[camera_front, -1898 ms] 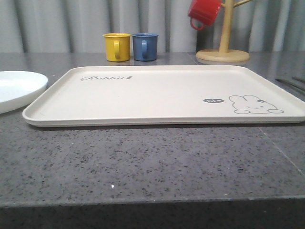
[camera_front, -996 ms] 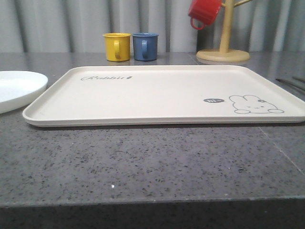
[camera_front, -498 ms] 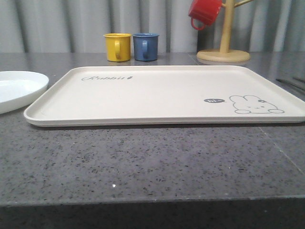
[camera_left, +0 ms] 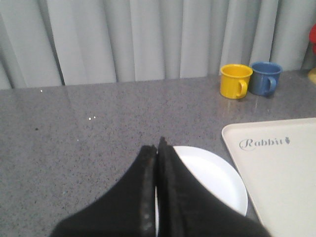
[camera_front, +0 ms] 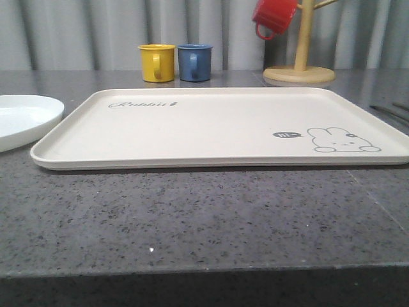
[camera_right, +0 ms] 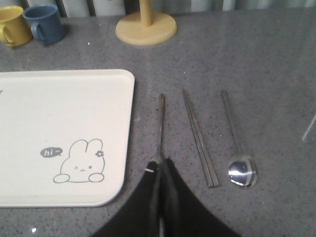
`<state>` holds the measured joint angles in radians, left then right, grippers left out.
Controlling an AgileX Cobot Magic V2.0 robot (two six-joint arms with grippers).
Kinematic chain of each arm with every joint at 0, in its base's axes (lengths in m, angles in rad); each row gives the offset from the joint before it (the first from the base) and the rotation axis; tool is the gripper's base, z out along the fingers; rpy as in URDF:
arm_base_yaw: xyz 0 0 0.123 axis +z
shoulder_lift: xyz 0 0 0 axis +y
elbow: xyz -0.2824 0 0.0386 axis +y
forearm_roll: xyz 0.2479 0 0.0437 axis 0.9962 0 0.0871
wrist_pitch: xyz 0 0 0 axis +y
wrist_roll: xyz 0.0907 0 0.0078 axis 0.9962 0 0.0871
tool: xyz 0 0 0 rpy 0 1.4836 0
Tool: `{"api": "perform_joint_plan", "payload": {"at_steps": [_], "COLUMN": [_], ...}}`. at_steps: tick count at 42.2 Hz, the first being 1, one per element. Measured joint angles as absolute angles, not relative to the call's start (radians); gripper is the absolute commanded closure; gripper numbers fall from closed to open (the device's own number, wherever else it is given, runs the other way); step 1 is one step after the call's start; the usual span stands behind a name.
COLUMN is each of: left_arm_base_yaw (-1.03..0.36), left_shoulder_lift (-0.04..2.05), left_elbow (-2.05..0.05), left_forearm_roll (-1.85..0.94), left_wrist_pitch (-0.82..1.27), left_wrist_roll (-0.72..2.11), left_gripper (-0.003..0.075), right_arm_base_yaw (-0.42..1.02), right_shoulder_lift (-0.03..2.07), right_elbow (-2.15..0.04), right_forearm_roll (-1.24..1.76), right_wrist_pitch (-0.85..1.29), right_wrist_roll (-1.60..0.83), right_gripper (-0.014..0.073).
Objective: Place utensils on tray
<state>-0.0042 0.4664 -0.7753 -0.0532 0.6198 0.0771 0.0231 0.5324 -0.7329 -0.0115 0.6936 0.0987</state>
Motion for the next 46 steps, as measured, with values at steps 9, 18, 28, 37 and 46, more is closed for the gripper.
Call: {"api": "perform_joint_plan", "payload": {"at_steps": [9, 18, 28, 37, 46], "left_arm_base_yaw": [-0.004, -0.004, -0.004, -0.002, 0.095], "left_shoulder_lift": [0.520, 0.580, 0.752, 0.961, 1.155], "left_elbow": [-0.774, -0.774, -0.845, -0.919, -1.001], "left_forearm_roll": [-0.053, -0.053, 0.000, 0.027, 0.016], "left_wrist_pitch": [0.629, 0.678, 0.850, 0.917, 0.919], "left_wrist_roll": [0.077, 0.077, 0.077, 0.077, 0.077], "left_gripper": [0.0423, 0.0260, 0.0260, 0.0259, 0.0259], "right_arm_base_yaw": [0.023, 0.023, 0.023, 0.023, 0.023], "right_shoulder_lift": [0.601, 0.636, 0.639, 0.639, 0.639], "right_elbow": [-0.733, -0.733, -0.733, -0.733, -0.733], "right_forearm_roll": [-0.012, -0.012, -0.012, -0.012, -0.012], "right_wrist_pitch": [0.761, 0.778, 0.779, 0.779, 0.782], "right_wrist_roll": [0.067, 0.063, 0.063, 0.063, 0.063], "right_gripper": [0.0179, 0.0071, 0.0071, 0.0071, 0.0071]}}
